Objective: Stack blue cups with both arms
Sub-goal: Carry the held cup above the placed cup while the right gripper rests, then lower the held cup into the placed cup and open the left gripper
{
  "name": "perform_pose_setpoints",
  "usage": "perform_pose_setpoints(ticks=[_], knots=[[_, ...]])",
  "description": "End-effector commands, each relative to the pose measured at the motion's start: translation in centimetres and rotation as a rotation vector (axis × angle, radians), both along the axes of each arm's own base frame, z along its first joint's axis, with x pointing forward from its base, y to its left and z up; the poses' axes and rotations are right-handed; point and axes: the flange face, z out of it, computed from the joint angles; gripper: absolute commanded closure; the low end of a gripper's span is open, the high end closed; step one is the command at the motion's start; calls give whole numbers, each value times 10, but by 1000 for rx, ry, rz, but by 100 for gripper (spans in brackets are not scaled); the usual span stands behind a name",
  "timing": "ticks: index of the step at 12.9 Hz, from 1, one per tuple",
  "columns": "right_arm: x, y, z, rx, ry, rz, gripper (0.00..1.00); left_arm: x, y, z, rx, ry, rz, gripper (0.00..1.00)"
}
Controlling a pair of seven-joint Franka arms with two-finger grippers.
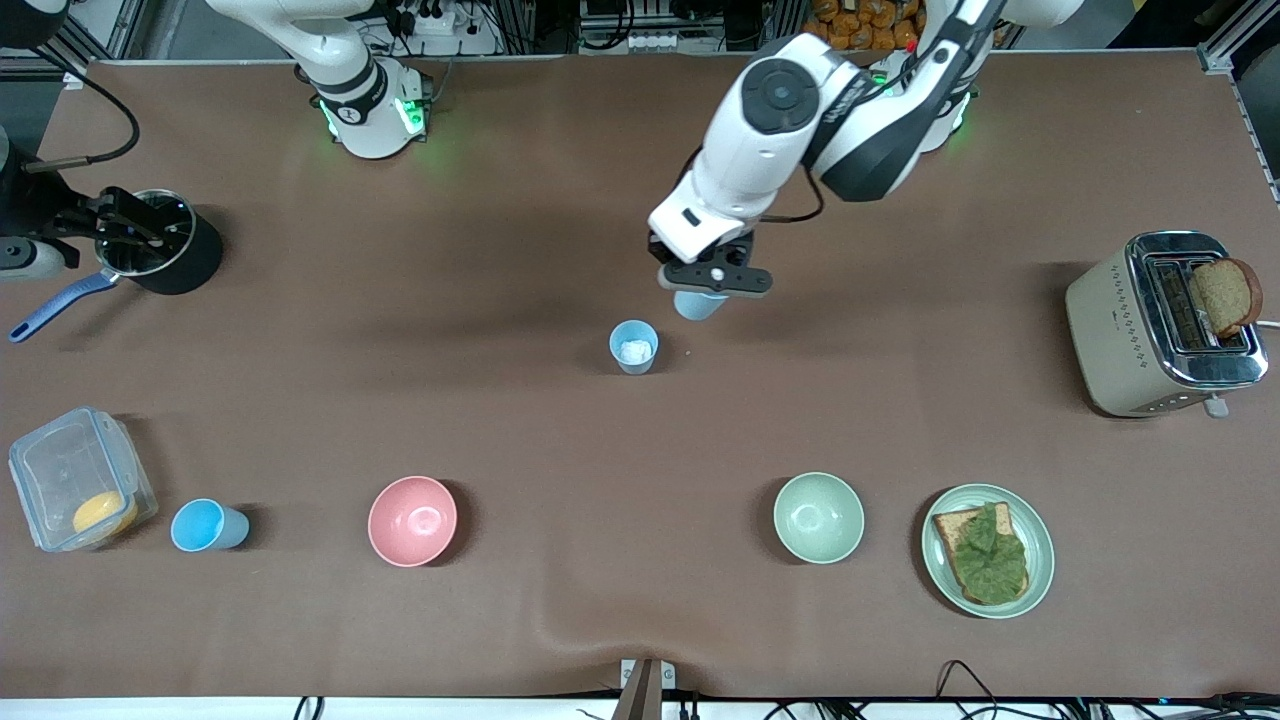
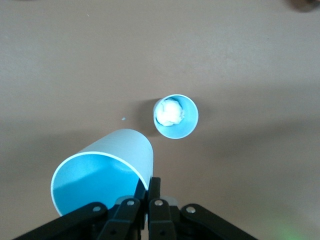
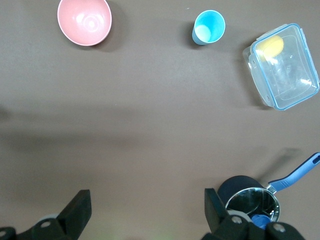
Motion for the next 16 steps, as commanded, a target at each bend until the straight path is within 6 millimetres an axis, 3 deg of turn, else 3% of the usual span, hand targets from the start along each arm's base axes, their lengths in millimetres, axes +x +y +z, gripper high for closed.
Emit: perform_pose_setpoints(ticks=[1,3,5,11,16], knots=[[0,-4,4,-16,6,6,0,16,-21,-10,35,7,27,100],[0,-3,5,-16,5,8,0,22,-40,-21,73,31,60,100],[0,-4,4,-16,8,6,0,29,-45,-29,98,40,84,100],[-1,-5,5,-16,6,3,0,25,-89,-46,117,-6,112,100],[-1,-5,5,-16,6,5,0,30,-101,-66,114,-35,129,100]])
